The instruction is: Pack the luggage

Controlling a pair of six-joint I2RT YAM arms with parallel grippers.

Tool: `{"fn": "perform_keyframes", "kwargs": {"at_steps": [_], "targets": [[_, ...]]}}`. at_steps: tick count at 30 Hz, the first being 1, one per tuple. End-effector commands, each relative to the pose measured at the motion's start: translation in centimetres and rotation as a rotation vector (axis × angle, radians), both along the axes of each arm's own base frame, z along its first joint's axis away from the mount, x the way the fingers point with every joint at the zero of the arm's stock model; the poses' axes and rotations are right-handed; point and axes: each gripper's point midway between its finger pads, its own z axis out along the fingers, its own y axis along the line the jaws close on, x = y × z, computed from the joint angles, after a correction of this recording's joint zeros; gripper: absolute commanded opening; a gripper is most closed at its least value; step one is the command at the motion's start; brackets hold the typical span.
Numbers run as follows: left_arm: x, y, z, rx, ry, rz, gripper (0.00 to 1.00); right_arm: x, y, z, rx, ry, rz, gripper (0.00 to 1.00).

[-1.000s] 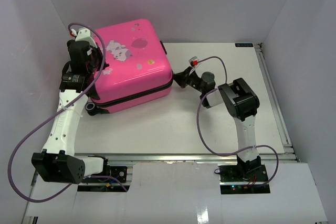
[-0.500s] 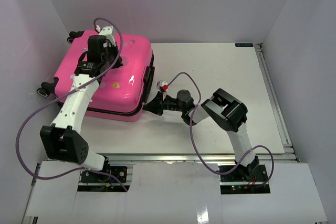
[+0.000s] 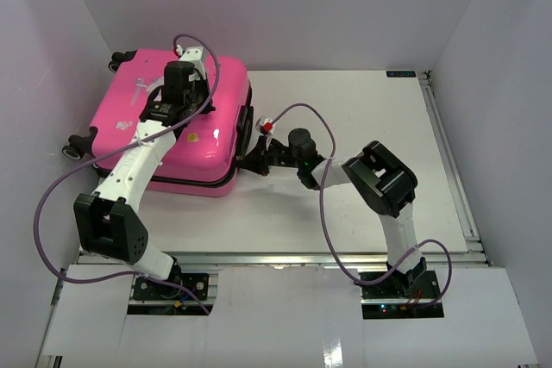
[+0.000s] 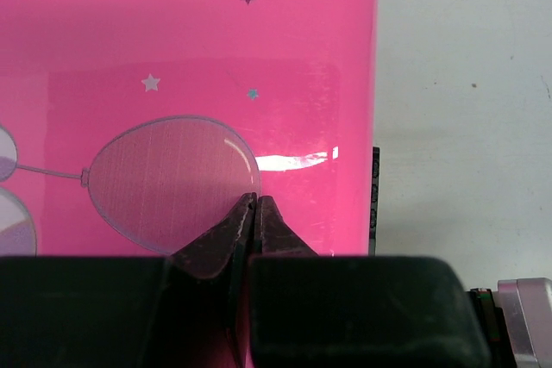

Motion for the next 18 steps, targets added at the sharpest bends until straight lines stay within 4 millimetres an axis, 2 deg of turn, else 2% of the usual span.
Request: {"fn": "perform_keyframes", "kwargs": {"at_steps": [1, 4, 7, 12, 13, 15, 18], "targets": [[-1.0, 1.3, -1.5, 0.054, 0.046, 0.049, 0.15, 7.5, -2.3, 2.3, -0.004, -0.076, -0.242, 0.08], [-1.0, 1.5, -1.7, 0.064, 0.048, 0.055, 0.15, 9.1, -3.0, 2.9, -0.006, -0.064, -0.273, 0.08], [-0.9, 2.1, -2.0, 0.087, 0.055, 0.076, 0.16, 9.8, -3.5, 3.6, -0.001, -0.053, -0.293, 0.08], [-1.0, 2.5, -1.7, 0.097, 0.045, 0.098, 0.15, 8.5, -4.2, 4.0, 0.015, -0.025, -0.281, 0.08], [-1.0, 2.5, -1.5, 0.097, 0.042, 0.097, 0.15, 8.1, -4.3, 4.7, 0.031, -0.034, -0.277, 0.08], [-0.9, 2.3, -0.9, 0.093, 0.029, 0.089, 0.15, 8.1, -4.7, 4.9, 0.031, -0.054, -0.297, 0.08], [-0.7, 0.7, 0.5, 0.079, -0.008, 0.045, 0.15, 9.6, -4.7, 5.0, -0.030, -0.063, -0.342, 0.08]]}}
